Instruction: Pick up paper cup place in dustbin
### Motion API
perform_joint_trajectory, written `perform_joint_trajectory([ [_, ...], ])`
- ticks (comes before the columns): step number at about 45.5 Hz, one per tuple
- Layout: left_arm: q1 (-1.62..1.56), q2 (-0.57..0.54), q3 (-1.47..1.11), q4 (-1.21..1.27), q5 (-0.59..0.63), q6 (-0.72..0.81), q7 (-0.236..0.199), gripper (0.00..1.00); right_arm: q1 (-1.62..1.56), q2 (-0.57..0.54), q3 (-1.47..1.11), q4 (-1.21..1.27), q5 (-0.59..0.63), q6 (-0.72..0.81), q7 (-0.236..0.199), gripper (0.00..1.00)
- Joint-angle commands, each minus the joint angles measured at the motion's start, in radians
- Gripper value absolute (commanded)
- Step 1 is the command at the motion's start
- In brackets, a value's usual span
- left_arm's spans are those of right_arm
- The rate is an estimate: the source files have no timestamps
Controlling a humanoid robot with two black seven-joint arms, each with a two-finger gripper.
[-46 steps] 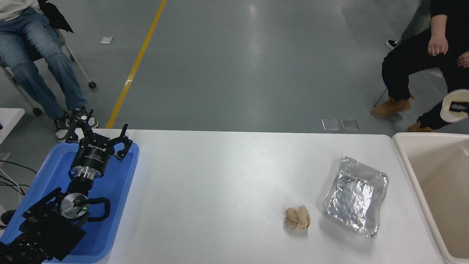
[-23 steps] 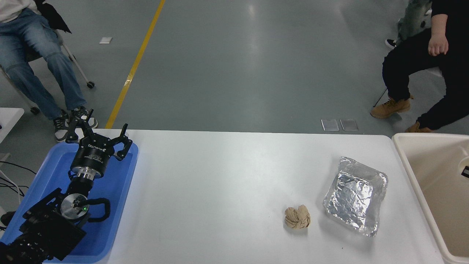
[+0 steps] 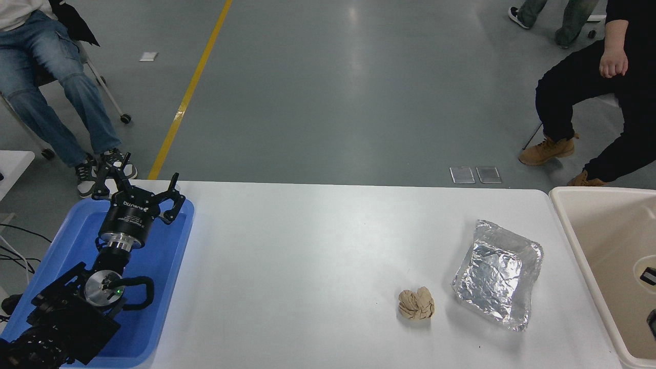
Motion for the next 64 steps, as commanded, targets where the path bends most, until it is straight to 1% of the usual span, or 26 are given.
perform_joint_trajectory([
  [1, -0.001, 0.000, 0.000, 0.001, 0.000, 0.000, 0.000, 1.00, 0.036, -0.003, -0.005, 0.028, 0.001, -0.005, 0.000, 1.00],
  [7, -0.001, 0.000, 0.000, -0.001, 0.000, 0.000, 0.000, 1.00, 0.142, -0.009, -0.018, 0.076, 0.001, -0.001, 0.000, 1.00],
  [12, -0.001, 0.000, 0.000, 0.001, 0.000, 0.000, 0.000, 1.00, 0.289, -0.052, -0.060, 0.174, -0.002, 0.002, 0.000, 1.00],
  [20, -0.001, 0.000, 0.000, -0.001, 0.000, 0.000, 0.000, 1.00, 0.615, -0.106, -0.251, 0.468, -0.013, 0.004, 0.000, 1.00],
  [27, -0.001, 0.000, 0.000, 0.001, 0.000, 0.000, 0.002, 1.00, 0.928, -0.111, -0.397, 0.763, -0.015, 0.037, 0.000, 1.00],
  [30, -0.001, 0.000, 0.000, 0.001, 0.000, 0.000, 0.002, 1.00, 1.043, -0.111, -0.422, 0.873, -0.015, 0.100, 0.000, 1.00],
  [33, -0.001, 0.000, 0.000, 0.001, 0.000, 0.000, 0.000, 1.00, 1.129, -0.111, -0.426, 0.932, -0.015, 0.195, 0.000, 1.00],
  [40, 0.001, 0.000, 0.000, 0.001, 0.000, 0.000, 0.002, 1.00, 1.260, -0.092, -0.425, 0.966, -0.015, 0.448, -0.003, 1.00],
  [48, -0.001, 0.000, 0.000, -0.001, 0.000, 0.000, 0.000, 1.00, 1.396, -0.091, -0.425, 1.018, -0.018, 0.660, -0.003, 1.00],
  [57, -0.001, 0.000, 0.002, -0.001, 0.000, 0.000, 0.000, 1.00, 1.508, -0.089, -0.425, 1.148, -0.028, 0.798, -0.003, 1.00],
  [64, -0.001, 0.000, 0.002, 0.001, 0.000, 0.000, 0.000, 1.00, 1.568, -0.089, -0.425, 1.263, -0.067, 0.881, -0.005, 1.00],
])
